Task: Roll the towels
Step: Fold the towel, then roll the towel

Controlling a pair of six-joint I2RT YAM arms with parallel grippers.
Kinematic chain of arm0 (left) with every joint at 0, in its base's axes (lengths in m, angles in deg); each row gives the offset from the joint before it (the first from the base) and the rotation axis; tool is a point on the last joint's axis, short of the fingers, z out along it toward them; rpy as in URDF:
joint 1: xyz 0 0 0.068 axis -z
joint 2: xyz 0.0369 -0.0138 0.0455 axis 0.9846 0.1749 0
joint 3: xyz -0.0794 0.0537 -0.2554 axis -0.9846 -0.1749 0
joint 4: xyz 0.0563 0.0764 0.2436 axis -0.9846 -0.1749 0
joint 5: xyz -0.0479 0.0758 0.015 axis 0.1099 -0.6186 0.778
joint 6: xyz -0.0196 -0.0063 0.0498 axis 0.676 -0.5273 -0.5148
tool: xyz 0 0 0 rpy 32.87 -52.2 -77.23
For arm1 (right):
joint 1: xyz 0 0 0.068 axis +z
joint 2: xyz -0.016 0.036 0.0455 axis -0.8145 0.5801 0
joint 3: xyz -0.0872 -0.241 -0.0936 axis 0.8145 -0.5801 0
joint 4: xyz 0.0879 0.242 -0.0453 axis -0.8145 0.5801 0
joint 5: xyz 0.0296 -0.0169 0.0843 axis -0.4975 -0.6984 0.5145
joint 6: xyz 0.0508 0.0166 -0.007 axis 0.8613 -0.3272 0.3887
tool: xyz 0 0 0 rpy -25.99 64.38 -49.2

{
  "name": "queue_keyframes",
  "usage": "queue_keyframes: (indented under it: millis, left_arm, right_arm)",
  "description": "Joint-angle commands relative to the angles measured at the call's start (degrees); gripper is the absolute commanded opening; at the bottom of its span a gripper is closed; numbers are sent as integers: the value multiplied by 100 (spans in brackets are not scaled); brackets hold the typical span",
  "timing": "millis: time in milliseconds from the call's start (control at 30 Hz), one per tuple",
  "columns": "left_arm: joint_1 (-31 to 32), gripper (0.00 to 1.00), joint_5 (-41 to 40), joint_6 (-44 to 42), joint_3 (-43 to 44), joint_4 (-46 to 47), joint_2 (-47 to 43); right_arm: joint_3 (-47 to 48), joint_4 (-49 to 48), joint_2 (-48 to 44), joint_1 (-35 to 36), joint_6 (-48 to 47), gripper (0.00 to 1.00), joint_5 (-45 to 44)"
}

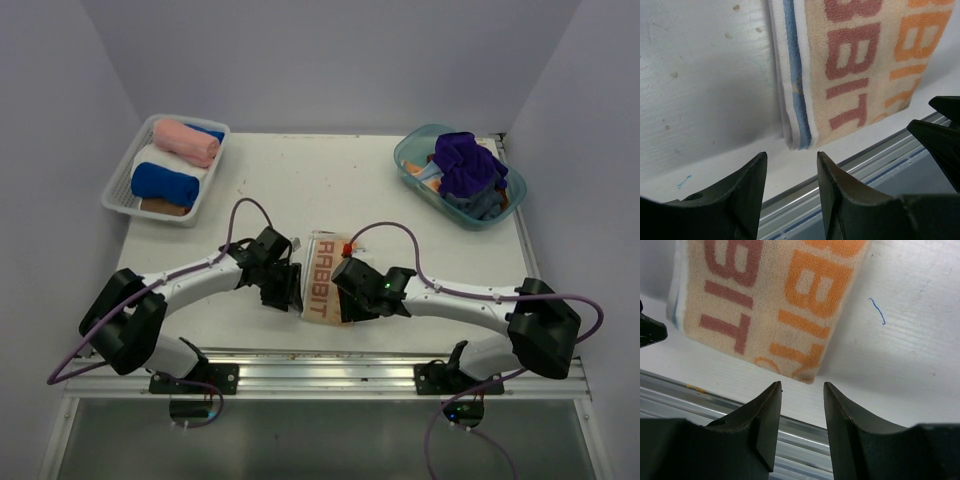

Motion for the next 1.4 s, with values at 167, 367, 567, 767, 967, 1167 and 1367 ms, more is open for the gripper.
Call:
queue_keyframes:
  millis: [167,367,567,767,967,1167,1367]
  left_arm:
    - [65,47,96,41,-333,556,148]
    - [65,42,61,32,-360,626,236]
    - [74,34,8,58,-369,644,289]
    - [74,29,-89,251,-351,573,-368]
    - [92,43,95,252,-430,846,-609]
    - [232,45,166,278,-650,1110,-222]
    - [294,46,113,243,-667,1145,-72]
  right_arm:
    - [-595,-689,-71,30,527,43,244]
    - [-657,-690,131,30,686,31,-2]
    - [-640,-637,228,30,695,24,-29]
    - [-648,-531,-167,31,721,25,-99]
    - [-605,-733,-423,30,572,44,-12]
    - [-569,-795,-71,39,563,45,85]
    - [-683,-953,52,39,607,37,112]
